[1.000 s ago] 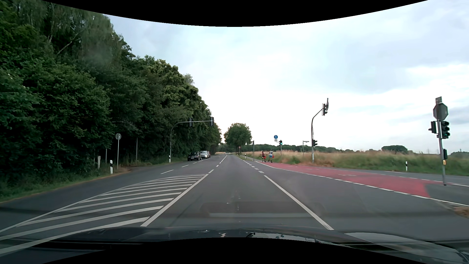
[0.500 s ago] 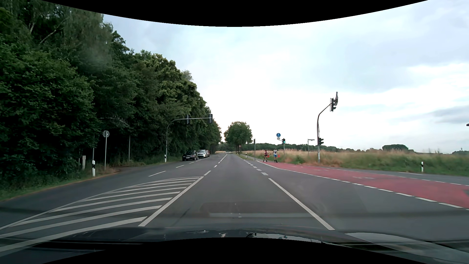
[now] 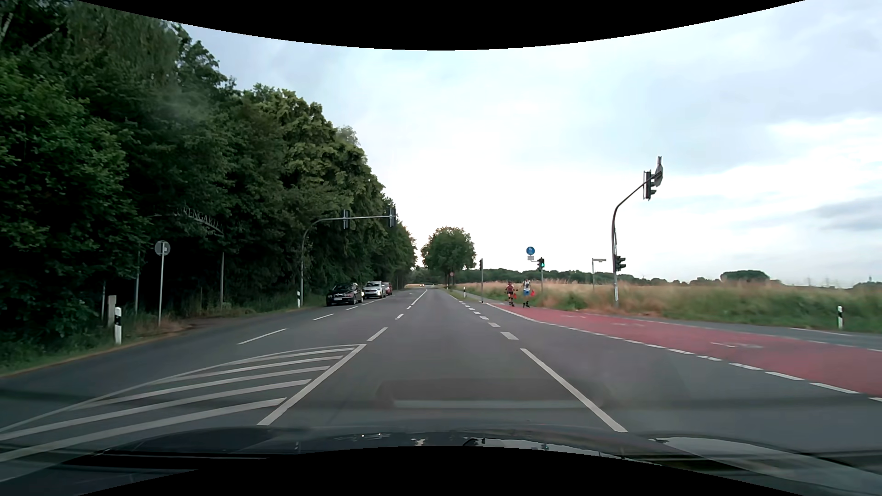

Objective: Follow the waypoints while adhering to traffic rules and regulations

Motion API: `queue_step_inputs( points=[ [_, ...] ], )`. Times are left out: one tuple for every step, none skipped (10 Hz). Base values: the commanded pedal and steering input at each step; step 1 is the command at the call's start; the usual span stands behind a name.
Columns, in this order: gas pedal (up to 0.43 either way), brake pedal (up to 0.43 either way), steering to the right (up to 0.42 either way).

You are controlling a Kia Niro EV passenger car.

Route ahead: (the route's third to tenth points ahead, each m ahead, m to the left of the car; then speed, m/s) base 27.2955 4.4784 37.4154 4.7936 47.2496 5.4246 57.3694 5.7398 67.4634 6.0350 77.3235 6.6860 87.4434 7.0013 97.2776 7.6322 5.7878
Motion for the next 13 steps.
queue_step_inputs(
  points=[
    [0.37,0.0,-0.005],
    [0.37,0.0,-0.006],
    [0.37,0.0,-0.007],
    [0.37,0.0,-0.007],
    [0.37,0.0,-0.007],
    [0.37,0.0,-0.007],
    [0.37,0.0,-0.007],
    [0.37,0.0,-0.007],
    [0.37,0.0,-0.007],
    [0.37,0.0,-0.007],
    [0.37,0.0,-0.007],
    [0.37,0.0,-0.006],
    [0.37,0.0,-0.006]
  ],
)
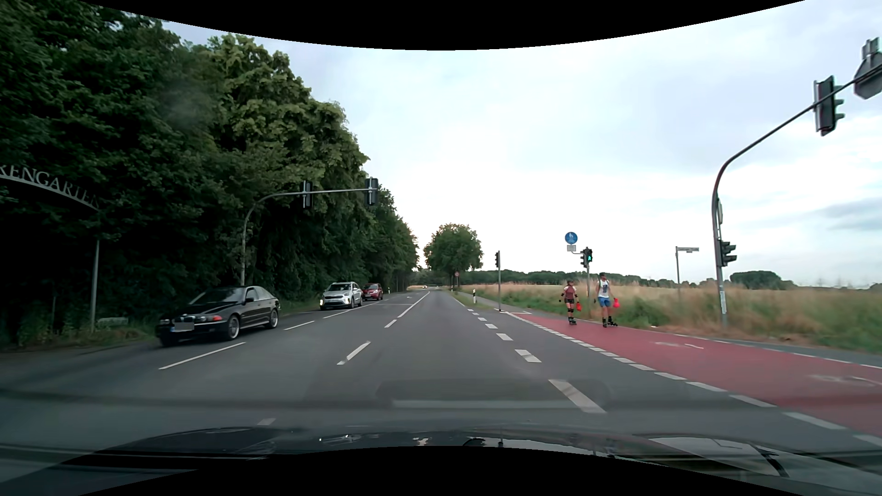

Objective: Follow the waypoints while adhering to traffic rules and regulations

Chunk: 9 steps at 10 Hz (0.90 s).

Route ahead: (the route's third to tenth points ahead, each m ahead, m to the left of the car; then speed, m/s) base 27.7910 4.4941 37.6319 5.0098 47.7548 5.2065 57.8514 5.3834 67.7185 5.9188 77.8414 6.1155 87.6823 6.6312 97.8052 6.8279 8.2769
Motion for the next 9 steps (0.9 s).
queue_step_inputs(
  points=[
    [0.37,0.0,-0.006],
    [0.358,0.0,-0.006],
    [0.358,0.0,-0.006],
    [0.358,0.0,-0.005],
    [0.358,0.0,-0.005],
    [0.358,0.0,-0.004],
    [0.358,0.0,-0.004],
    [0.358,0.0,-0.004],
    [0.35,0.0,-0.004]
  ],
)
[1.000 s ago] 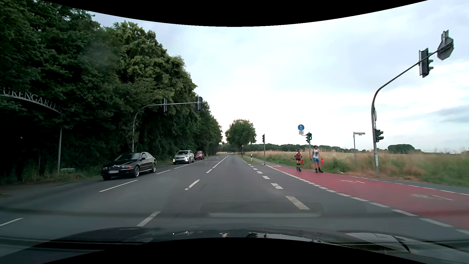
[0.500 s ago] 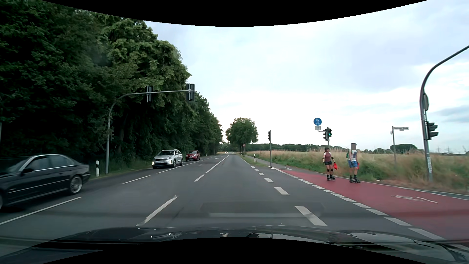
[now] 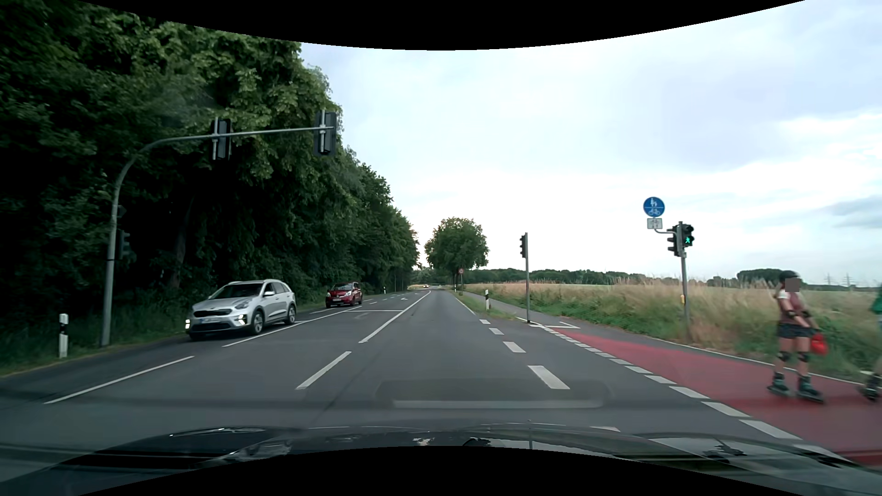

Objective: Follow the waypoints while adhering to traffic rules and regulations

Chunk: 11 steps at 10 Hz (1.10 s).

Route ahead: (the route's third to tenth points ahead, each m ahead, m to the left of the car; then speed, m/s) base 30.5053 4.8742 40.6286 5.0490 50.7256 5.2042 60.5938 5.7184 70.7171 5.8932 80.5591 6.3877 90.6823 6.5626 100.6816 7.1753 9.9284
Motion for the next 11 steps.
queue_step_inputs(
  points=[
    [0.339,0.0,-0.004],
    [0.339,0.0,-0.004],
    [0.339,0.0,-0.004],
    [0.339,0.0,-0.004],
    [0.339,0.0,-0.004],
    [0.339,0.0,-0.003],
    [0.339,0.0,-0.004],
    [0.339,0.0,-0.004],
    [0.339,0.0,-0.004],
    [0.339,0.0,-0.003],
    [0.339,0.0,-0.004]
  ],
)
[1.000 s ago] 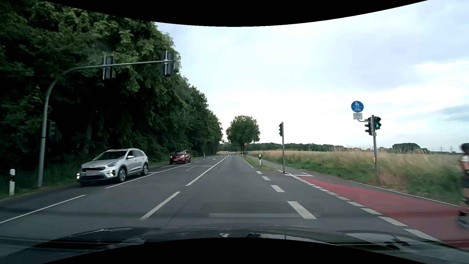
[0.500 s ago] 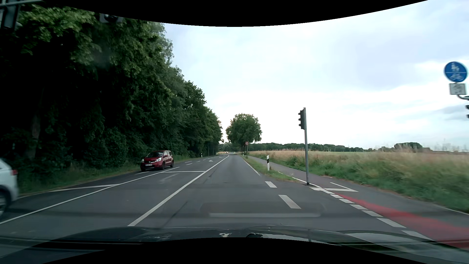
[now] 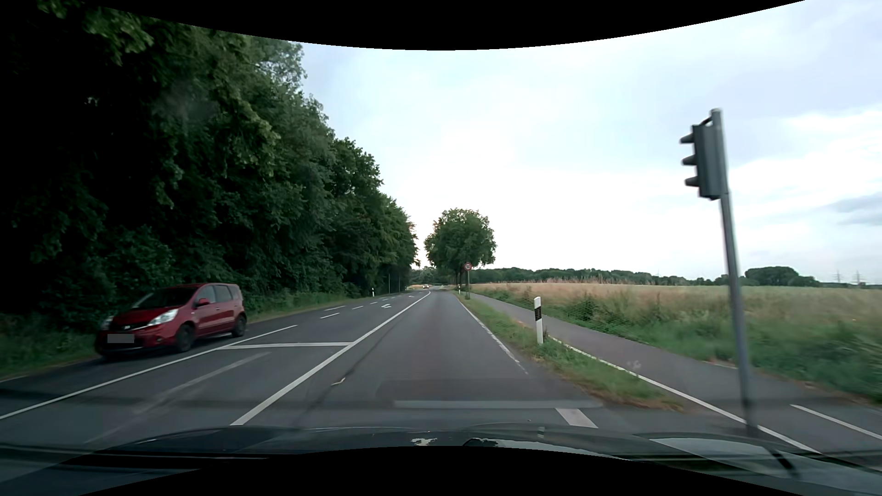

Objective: Follow the waypoints while adhering to traffic rules and regulations

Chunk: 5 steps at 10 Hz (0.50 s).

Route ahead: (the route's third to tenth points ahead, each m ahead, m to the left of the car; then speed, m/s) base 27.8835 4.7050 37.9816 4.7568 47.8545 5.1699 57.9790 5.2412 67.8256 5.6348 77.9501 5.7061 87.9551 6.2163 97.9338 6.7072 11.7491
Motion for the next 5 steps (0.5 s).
queue_step_inputs(
  points=[
    [0.331,0.0,-0.004],
    [0.319,0.0,-0.003],
    [0.311,0.0,-0.003],
    [0.311,0.0,-0.003],
    [0.311,0.0,-0.004]
  ],
)
